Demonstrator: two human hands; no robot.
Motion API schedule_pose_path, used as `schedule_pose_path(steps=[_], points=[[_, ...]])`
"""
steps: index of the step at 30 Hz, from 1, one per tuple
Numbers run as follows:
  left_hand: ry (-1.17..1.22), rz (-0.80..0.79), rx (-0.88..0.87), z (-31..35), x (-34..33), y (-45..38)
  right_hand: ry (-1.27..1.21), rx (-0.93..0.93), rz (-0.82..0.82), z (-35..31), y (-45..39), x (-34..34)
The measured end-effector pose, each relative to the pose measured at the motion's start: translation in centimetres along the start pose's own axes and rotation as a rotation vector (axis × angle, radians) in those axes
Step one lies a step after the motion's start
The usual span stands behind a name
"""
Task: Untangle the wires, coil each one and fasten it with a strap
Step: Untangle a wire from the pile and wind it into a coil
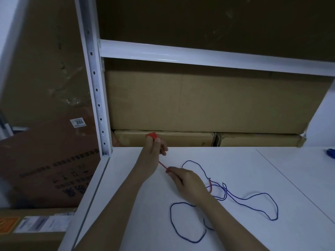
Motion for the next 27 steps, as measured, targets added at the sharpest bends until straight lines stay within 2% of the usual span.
schedule_pose_path(steps=[2, 5, 7, 11, 13, 16, 19, 21, 23, 25, 27], points=[[-0.289, -0.059, -0.047, -0.8, -0.7, 0.2, 0.041, 0.072, 0.043, -0.8, 0.5, -0.1], [-0.664, -0.211, -0.113, -1.9, -1.7, 0.8, 0.018, 0.082, 0.096, -1.0, 0.7, 0.8], [-0.822, -0.271, -0.111, -2.8, -2.1, 1.2, -0.005, 0.061, 0.083, -0.5, 0.6, 1.6], [-0.98, -0.328, 0.056, -4.5, -1.3, 1.4, -0.058, -0.04, 0.009, 1.6, 0.5, 3.3], [-0.897, -0.378, 0.072, -4.6, -1.0, 1.8, -0.075, -0.084, 0.03, 2.8, 0.5, 4.6], [-0.728, -0.478, 0.098, -4.0, -1.5, 2.7, -0.087, -0.13, 0.181, 3.7, -0.3, 6.6], [-0.276, -0.512, 0.212, -2.4, -2.4, 3.3, -0.121, -0.153, 0.25, 3.5, -1.8, 7.0], [0.072, -0.478, 0.261, -1.1, -2.3, 3.1, -0.208, -0.195, 0.188, 3.4, -2.4, 6.2], [0.318, -0.399, 0.256, -0.3, -1.9, 2.7, -0.323, -0.207, 0.084, 3.0, -2.3, 4.8], [0.494, -0.303, 0.262, 0.0, -1.8, 2.1, -0.351, -0.181, -0.001, 2.5, -1.9, 3.2], [0.567, -0.218, 0.227, -0.2, -1.7, 1.4, -0.332, -0.189, -0.078, 2.3, -1.3, 1.8]])
Point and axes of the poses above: each hand's wrist, its own y-axis away from the middle knuckle, its own x-axis out of the back of the hand, z = x × y, the point moved 5 cm from there along -y, towards the middle knuckle
